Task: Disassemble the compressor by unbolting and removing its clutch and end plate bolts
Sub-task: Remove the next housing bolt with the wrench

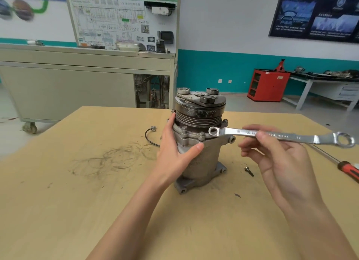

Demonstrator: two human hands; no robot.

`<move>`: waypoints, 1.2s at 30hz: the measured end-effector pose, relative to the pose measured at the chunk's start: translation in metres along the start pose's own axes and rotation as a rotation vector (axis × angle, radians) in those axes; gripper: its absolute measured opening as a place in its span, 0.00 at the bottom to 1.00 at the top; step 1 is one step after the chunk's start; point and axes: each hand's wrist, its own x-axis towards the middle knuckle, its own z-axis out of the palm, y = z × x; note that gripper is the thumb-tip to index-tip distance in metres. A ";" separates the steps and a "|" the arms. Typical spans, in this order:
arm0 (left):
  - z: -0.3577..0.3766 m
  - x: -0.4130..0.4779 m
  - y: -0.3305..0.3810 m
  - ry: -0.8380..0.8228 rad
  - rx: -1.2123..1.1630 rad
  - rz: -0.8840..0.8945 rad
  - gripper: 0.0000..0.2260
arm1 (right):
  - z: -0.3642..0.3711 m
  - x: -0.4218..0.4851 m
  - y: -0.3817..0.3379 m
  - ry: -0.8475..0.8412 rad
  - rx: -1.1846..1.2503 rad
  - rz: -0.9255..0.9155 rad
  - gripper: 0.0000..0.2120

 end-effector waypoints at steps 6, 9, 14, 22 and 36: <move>0.017 -0.012 0.007 0.165 0.191 -0.017 0.47 | 0.021 -0.006 0.016 0.099 -0.201 -0.300 0.07; 0.031 -0.019 0.010 0.248 0.279 -0.036 0.46 | 0.018 -0.010 0.024 0.139 -0.408 -0.492 0.05; 0.031 -0.024 0.008 0.236 0.323 -0.028 0.47 | 0.015 -0.010 0.028 0.072 -0.668 -0.603 0.12; -0.001 -0.016 0.007 0.194 0.412 0.148 0.45 | 0.015 -0.009 0.021 0.109 -0.856 -0.729 0.15; 0.004 -0.017 -0.004 0.131 0.194 0.203 0.40 | 0.034 0.008 0.037 0.052 -0.994 -1.120 0.24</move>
